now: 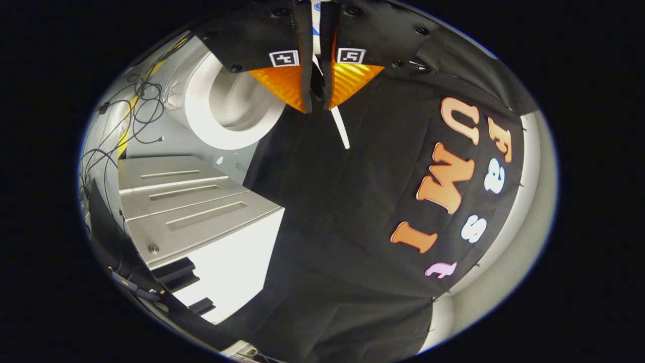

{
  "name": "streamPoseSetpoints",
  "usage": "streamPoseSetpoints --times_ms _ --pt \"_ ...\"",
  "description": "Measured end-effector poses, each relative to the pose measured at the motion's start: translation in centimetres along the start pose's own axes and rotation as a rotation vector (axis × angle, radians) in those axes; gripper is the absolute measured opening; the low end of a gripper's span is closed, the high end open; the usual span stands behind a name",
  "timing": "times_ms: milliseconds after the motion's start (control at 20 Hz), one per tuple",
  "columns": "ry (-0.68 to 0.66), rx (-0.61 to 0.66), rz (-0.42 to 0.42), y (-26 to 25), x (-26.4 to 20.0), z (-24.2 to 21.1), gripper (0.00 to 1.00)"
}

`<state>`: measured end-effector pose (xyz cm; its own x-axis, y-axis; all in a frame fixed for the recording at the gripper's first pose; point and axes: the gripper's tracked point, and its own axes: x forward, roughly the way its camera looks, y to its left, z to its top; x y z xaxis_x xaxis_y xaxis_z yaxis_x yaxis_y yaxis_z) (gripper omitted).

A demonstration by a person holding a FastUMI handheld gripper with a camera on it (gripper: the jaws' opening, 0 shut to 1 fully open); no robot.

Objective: Open the toilet lid.

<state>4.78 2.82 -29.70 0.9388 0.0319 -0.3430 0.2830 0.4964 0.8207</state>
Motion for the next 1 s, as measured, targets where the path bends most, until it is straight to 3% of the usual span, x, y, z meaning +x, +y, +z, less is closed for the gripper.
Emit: streamPoseSetpoints --times_ms 200,1000 --pt "-0.004 -0.028 0.023 3.6 -1.2 -1.4 0.14" --pt "0.009 -0.332 0.108 14.8 -4.3 -8.9 0.14"
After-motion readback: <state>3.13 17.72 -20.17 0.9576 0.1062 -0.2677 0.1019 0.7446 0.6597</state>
